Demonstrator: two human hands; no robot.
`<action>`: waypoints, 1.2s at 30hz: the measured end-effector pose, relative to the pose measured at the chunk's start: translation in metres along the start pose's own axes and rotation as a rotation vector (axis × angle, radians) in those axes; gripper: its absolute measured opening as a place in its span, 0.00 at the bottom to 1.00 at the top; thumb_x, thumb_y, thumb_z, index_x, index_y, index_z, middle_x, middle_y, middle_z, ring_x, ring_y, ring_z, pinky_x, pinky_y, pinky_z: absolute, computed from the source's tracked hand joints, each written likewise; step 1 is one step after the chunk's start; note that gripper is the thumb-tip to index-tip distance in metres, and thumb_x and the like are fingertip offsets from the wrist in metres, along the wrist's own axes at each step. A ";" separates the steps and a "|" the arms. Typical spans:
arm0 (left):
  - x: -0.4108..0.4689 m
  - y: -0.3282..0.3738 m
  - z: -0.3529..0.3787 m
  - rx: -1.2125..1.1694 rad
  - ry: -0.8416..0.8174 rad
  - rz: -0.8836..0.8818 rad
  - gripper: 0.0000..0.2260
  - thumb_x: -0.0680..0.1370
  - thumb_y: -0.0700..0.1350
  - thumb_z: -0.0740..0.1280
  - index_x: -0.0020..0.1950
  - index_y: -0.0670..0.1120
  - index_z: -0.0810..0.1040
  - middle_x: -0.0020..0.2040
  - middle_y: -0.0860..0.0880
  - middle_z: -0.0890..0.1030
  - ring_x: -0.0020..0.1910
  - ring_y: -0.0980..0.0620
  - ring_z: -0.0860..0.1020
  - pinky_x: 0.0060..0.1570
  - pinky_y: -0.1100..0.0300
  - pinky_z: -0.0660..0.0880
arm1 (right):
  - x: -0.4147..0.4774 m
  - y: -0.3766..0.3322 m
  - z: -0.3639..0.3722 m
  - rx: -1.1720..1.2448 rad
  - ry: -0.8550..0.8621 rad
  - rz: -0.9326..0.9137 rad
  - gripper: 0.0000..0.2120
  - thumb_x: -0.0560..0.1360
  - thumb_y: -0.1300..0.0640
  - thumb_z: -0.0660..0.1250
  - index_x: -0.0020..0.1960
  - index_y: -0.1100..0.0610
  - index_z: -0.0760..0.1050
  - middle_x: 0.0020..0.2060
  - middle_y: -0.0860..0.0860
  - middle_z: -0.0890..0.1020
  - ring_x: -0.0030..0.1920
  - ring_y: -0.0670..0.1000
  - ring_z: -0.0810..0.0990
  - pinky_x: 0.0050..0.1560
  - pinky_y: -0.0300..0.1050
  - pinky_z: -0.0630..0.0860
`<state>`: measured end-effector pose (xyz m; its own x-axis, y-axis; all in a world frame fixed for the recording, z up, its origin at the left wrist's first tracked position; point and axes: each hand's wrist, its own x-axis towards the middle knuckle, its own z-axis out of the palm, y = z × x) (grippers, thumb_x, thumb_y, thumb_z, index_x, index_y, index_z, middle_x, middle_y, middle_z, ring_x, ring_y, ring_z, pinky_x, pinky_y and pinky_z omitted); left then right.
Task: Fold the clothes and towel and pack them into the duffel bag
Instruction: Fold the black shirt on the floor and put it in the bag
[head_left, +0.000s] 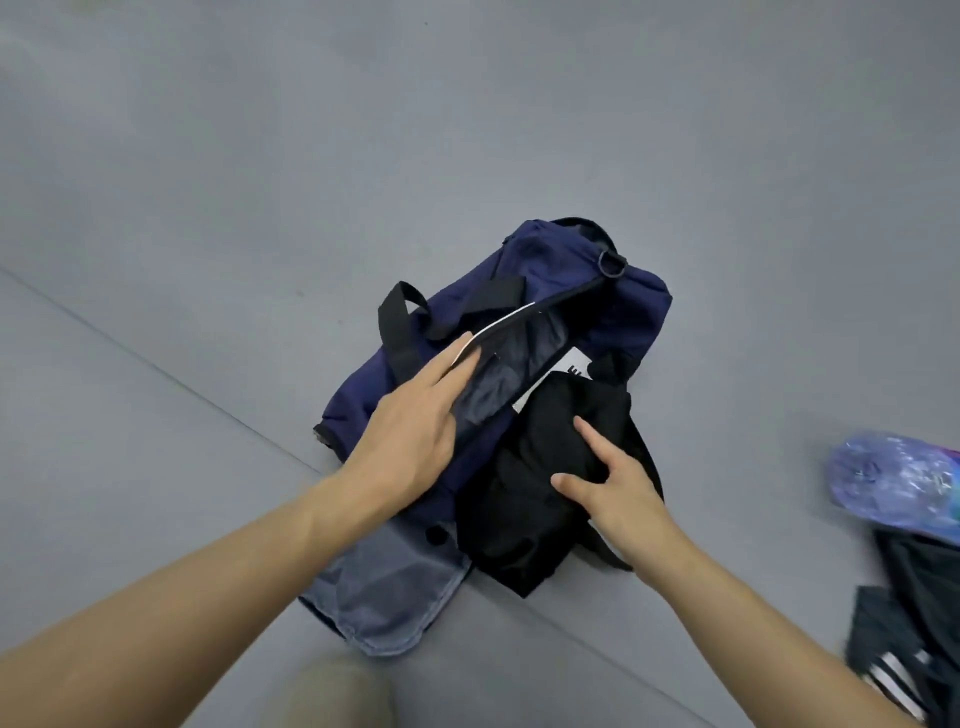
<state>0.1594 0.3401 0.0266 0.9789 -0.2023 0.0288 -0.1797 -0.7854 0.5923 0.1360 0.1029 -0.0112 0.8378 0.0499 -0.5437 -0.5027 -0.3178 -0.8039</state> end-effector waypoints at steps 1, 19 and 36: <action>-0.009 0.006 0.002 -0.053 0.019 -0.011 0.34 0.75 0.31 0.56 0.79 0.53 0.63 0.80 0.62 0.58 0.70 0.56 0.69 0.57 0.50 0.76 | -0.005 0.008 -0.004 -0.031 -0.014 0.029 0.37 0.68 0.51 0.77 0.71 0.29 0.66 0.66 0.45 0.77 0.64 0.47 0.78 0.69 0.50 0.73; -0.064 0.047 0.006 0.176 0.029 0.138 0.27 0.80 0.43 0.60 0.79 0.49 0.64 0.81 0.59 0.57 0.57 0.49 0.79 0.49 0.57 0.77 | -0.051 -0.014 -0.035 0.176 -0.043 -0.140 0.32 0.74 0.61 0.74 0.70 0.34 0.72 0.64 0.41 0.80 0.63 0.43 0.79 0.64 0.44 0.76; -0.071 0.088 0.039 0.460 -0.146 0.268 0.19 0.80 0.61 0.56 0.45 0.54 0.84 0.45 0.56 0.77 0.37 0.50 0.76 0.34 0.56 0.75 | -0.075 0.113 -0.085 -0.480 -0.097 0.015 0.38 0.75 0.56 0.70 0.66 0.18 0.58 0.69 0.47 0.70 0.74 0.50 0.67 0.74 0.51 0.66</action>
<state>0.0708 0.2628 0.0456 0.8753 -0.4836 -0.0009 -0.4768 -0.8632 0.1658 0.0344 -0.0177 -0.0408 0.7963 0.1228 -0.5923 -0.3404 -0.7184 -0.6067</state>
